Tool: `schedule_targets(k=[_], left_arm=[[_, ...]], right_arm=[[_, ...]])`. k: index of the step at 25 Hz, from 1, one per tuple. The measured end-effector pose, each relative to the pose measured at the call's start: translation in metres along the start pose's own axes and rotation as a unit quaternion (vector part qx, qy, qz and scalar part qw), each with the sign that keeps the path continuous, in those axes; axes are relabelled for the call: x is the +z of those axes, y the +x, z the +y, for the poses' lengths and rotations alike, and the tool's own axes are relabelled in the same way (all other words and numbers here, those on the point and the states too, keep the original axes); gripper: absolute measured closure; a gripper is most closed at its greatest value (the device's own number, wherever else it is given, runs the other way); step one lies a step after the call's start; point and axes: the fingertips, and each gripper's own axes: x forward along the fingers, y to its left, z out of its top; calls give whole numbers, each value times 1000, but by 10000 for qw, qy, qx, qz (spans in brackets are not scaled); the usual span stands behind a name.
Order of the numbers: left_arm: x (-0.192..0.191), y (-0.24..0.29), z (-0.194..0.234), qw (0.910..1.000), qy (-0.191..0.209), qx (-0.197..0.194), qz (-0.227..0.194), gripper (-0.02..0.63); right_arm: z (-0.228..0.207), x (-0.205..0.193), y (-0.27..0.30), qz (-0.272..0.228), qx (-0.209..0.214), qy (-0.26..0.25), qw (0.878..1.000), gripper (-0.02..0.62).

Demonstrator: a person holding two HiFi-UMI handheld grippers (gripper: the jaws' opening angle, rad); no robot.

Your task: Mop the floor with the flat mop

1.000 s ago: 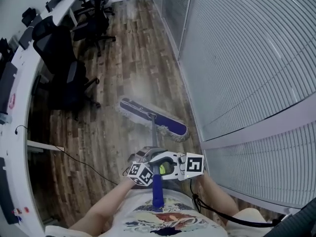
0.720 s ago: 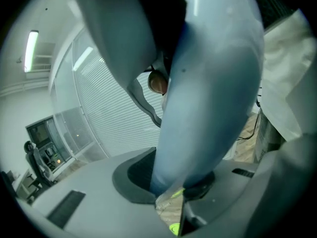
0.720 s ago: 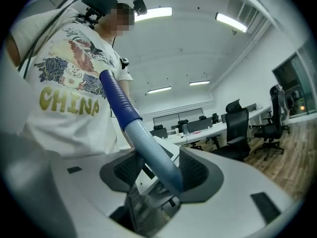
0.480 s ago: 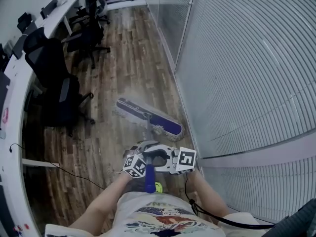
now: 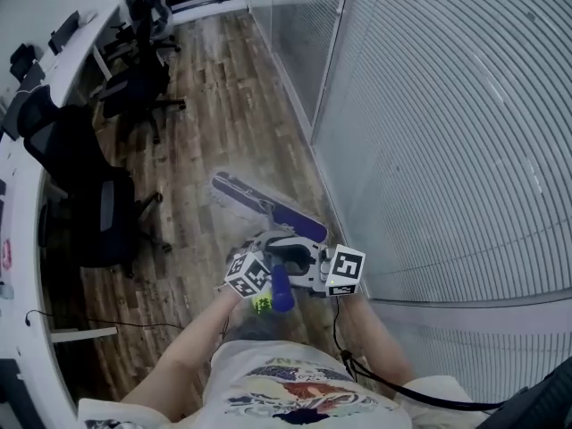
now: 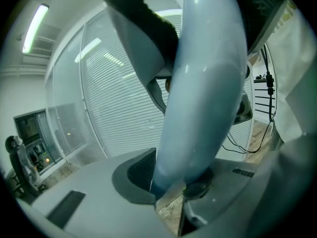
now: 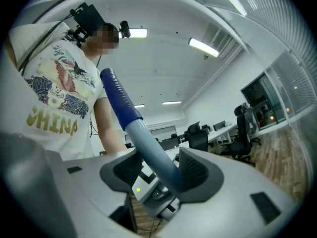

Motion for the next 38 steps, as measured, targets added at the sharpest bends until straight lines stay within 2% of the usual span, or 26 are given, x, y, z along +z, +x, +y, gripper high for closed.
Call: schedule_targets(k=[5,10,13,17,22,27,31,38], left_arm=[[2,11,24,9999,-132,1,75,554],[-5,17,2,9981,-247,223,509,554],[-11,23,-38,9959,-367,334,756,543],[2,31,-100,9950,-369,361,858,535],[12,13,-165,9945,-362,478,856,535],[21,-28,-247,9933,-428,667,841,537],[28,-64,-286,9908,-671,896,762,537],[27,-131,-355,9897,-639,972,833,538]], right_arm=[[-28,12,-1,-24,-231,-53,9997,377],[-7,-1,-18,92,-377,-79,9992,377],[29,-17,-40,145,-385,-54,9991,376],[81,-31,-79,-103,-492,44,9987,376],[151,-43,-93,-74,-245,-8,9997,376],[244,-70,-88,100,206,9,9997,374],[297,-78,-74,194,503,110,9985,370],[388,-95,-40,481,953,243,9940,370]])
